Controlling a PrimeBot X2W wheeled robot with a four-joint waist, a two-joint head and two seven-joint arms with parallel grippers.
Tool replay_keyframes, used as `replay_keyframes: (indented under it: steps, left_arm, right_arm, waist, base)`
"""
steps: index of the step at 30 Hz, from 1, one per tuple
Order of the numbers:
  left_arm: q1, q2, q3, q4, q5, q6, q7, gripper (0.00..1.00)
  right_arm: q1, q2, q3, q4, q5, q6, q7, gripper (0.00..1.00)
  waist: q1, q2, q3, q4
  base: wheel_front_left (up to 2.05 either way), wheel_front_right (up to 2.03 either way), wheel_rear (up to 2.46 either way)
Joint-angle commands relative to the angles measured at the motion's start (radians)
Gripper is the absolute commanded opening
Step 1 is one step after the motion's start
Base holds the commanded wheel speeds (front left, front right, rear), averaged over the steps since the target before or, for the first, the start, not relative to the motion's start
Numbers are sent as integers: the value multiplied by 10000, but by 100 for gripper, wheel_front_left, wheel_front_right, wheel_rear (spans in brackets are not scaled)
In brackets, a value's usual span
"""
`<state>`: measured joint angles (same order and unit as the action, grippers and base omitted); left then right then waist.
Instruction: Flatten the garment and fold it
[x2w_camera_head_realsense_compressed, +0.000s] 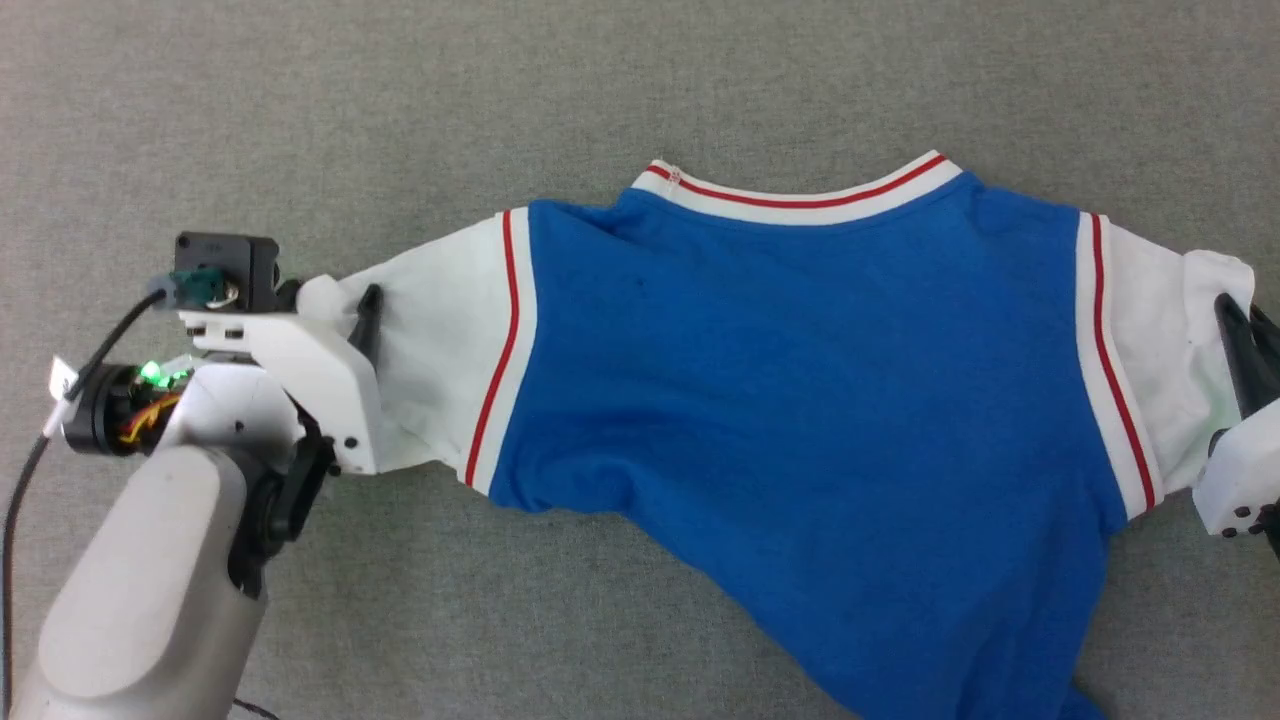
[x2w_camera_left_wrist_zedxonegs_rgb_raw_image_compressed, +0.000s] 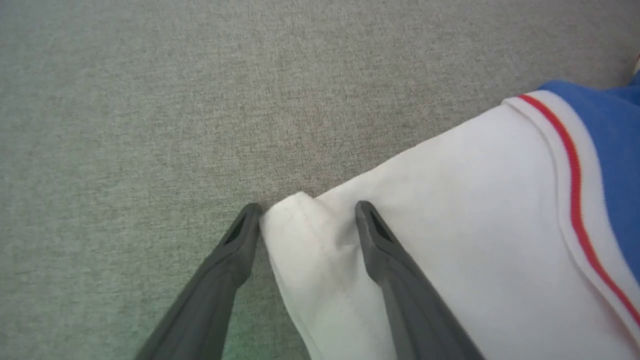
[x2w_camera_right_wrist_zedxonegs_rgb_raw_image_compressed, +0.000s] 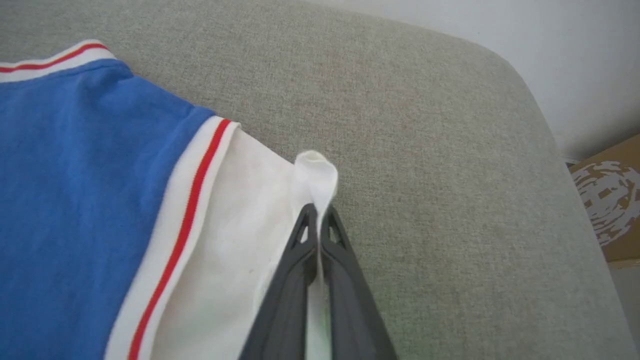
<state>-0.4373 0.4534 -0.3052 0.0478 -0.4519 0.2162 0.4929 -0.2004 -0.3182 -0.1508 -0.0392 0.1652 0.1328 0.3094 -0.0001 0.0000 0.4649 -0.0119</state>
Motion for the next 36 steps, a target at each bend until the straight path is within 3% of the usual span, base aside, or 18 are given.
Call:
replay_keyframes:
  steps: [1, 2, 13, 21, 28, 36]
  left_arm:
    - [32, 22, -246, 380, -35, -112, 311, 35]
    - [-27, 22, -245, 437, -31, -106, 316, 0]
    - [44, 56, -51, 522, -455, -112, 509, 0]
    - [-130, -60, 792, -314, -447, 228, -1254, 0]
    - [-1031, 258, 1514, -984, -267, 244, -2430, 0]
    - [-2970, 948, 1431, -945, 85, -141, -1926, 0]
  right_arm:
    - [-123, -47, 14, -13, 60, -21, 61, 0]
    - [-137, -54, 18, -14, 63, -21, 62, 0]
    - [-358, -128, 119, -13, 27, -21, 66, 0]
    - [-634, -158, 191, -183, -12, -21, -340, 0]
    - [-2177, -645, 771, -624, -67, -21, -673, 0]
    - [-4945, -1661, 2326, -431, 24, -21, -85, 0]
  waist:
    - [1, 0, 108, -14]
    - [1, 0, 135, -16]
    - [1, 0, -20, -3]
    - [1, 0, -626, 20]
    - [1, 0, -1515, -226]
    - [1, 0, -2476, -499]
  base:
    - [0, 0, 0]
    - [0, 0, 0]
    - [0, 0, 0]
    - [0, 0, 0]
    - [0, 0, 0]
    - [0, 0, 0]
